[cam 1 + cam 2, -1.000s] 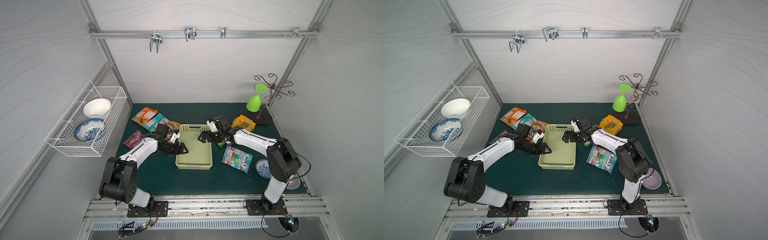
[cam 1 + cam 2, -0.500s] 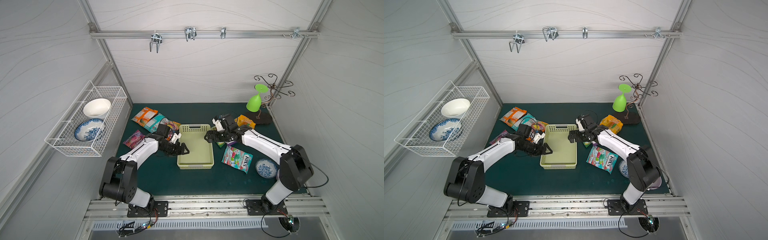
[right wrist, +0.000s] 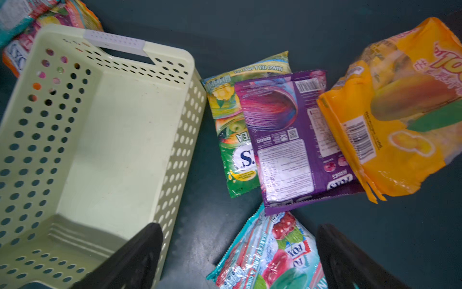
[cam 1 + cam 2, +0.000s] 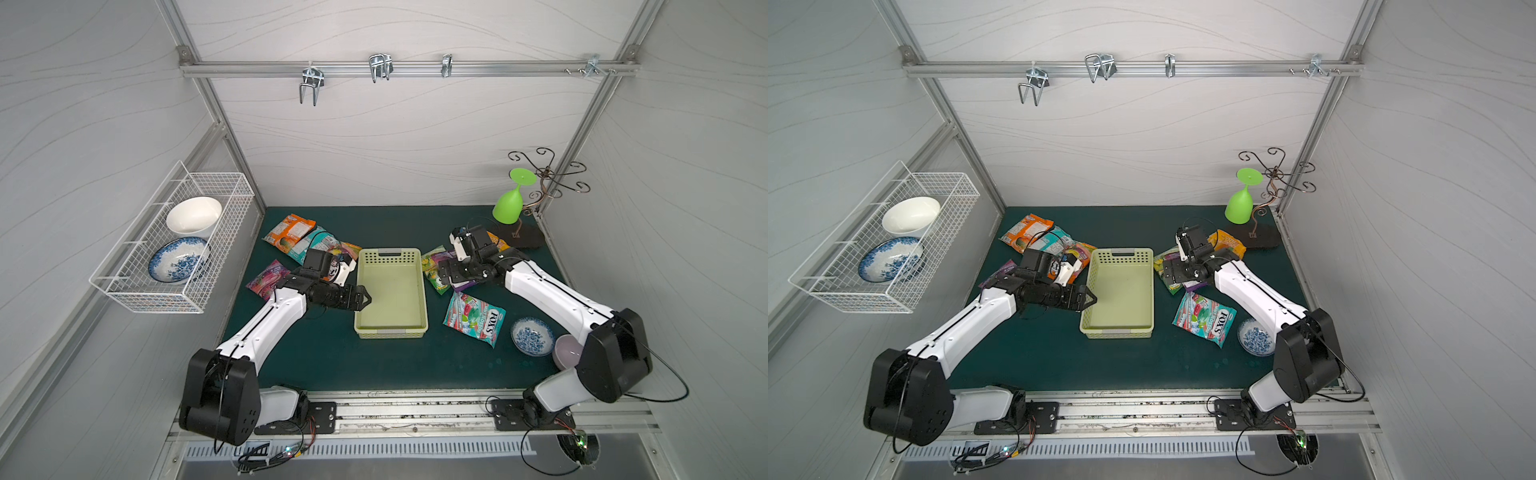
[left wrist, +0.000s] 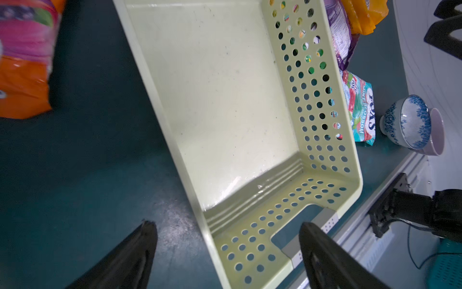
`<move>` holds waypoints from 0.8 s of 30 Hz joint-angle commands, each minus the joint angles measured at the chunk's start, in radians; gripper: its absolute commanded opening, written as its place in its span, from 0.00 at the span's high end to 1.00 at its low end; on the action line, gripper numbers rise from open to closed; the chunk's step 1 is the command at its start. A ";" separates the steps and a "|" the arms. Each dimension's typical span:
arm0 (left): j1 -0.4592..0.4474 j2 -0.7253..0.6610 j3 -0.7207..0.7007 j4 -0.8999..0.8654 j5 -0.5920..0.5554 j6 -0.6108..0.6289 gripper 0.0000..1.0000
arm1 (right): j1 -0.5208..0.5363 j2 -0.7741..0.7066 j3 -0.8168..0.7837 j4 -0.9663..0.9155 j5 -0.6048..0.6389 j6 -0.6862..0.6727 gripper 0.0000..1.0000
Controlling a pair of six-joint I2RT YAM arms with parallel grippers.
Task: Put the candies in the basket
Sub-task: Pick up the candy at the center of the board.
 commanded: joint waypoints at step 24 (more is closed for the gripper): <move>0.118 -0.134 0.031 0.056 -0.307 0.130 0.02 | 0.070 0.375 0.233 -0.085 0.303 -0.176 0.29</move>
